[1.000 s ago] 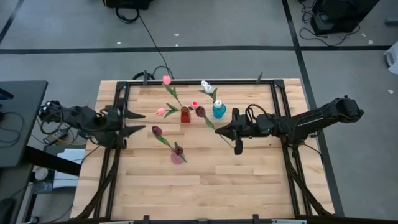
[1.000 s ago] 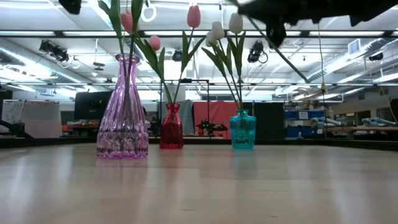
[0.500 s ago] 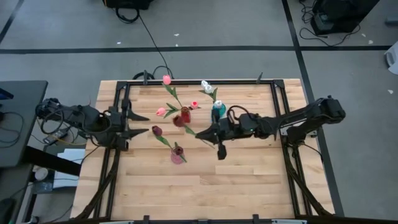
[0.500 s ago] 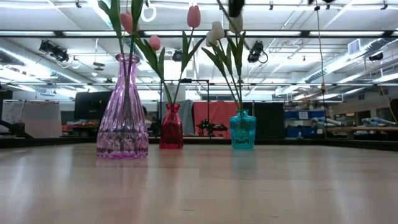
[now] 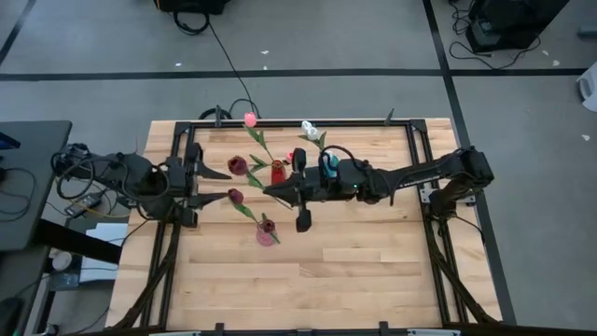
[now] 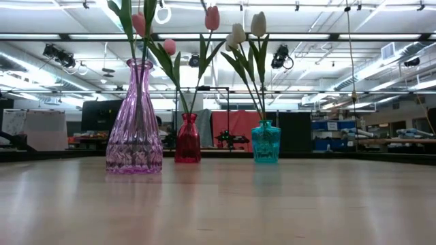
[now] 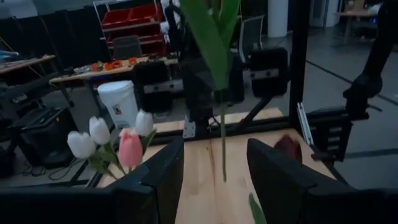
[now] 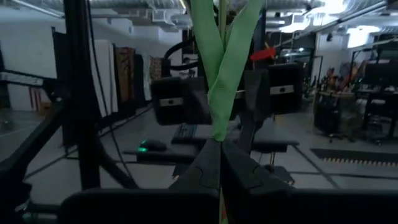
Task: Sort flowers into vase by color
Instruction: Put the red flower into the purple vase
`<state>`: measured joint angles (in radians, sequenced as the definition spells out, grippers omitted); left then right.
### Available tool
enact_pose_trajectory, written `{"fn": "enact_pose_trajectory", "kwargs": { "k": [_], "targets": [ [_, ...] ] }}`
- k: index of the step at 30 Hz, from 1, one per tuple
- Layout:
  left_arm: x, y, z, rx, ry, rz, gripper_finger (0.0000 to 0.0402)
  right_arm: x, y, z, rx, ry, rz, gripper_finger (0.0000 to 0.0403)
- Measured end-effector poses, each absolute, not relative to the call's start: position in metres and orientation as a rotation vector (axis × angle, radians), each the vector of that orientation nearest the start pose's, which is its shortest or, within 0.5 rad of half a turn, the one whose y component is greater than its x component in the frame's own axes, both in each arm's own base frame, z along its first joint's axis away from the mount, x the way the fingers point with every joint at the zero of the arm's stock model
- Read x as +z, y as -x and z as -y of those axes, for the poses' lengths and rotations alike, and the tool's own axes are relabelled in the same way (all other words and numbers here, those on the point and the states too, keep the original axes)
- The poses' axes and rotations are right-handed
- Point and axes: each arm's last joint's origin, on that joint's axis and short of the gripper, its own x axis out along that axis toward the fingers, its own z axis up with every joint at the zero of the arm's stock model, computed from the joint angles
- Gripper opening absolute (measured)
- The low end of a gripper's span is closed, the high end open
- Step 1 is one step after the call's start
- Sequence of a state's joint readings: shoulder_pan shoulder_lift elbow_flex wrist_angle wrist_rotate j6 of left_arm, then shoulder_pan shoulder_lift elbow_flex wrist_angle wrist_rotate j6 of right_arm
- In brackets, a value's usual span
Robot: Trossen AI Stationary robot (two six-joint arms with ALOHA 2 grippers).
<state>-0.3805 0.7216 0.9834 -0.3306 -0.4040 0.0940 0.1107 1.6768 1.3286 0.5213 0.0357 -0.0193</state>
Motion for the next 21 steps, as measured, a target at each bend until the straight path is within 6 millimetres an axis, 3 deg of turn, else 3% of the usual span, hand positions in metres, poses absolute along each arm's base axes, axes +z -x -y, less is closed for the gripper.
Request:
{"fn": "enact_pose_trajectory", "kwargs": {
  "k": [7, 21],
  "targets": [
    [0.396, -0.154, 0.049, 0.026, -0.124, -0.074, 0.0181, 0.354, -0.408, -0.039, -0.004, 0.052, 0.164, 0.0009],
    [0.404, -0.178, 0.049, 0.142, -0.114, 0.042, 0.0181, 0.357, -0.406, -0.038, -0.052, 0.165, 0.18, 0.0009]
  ]
}}
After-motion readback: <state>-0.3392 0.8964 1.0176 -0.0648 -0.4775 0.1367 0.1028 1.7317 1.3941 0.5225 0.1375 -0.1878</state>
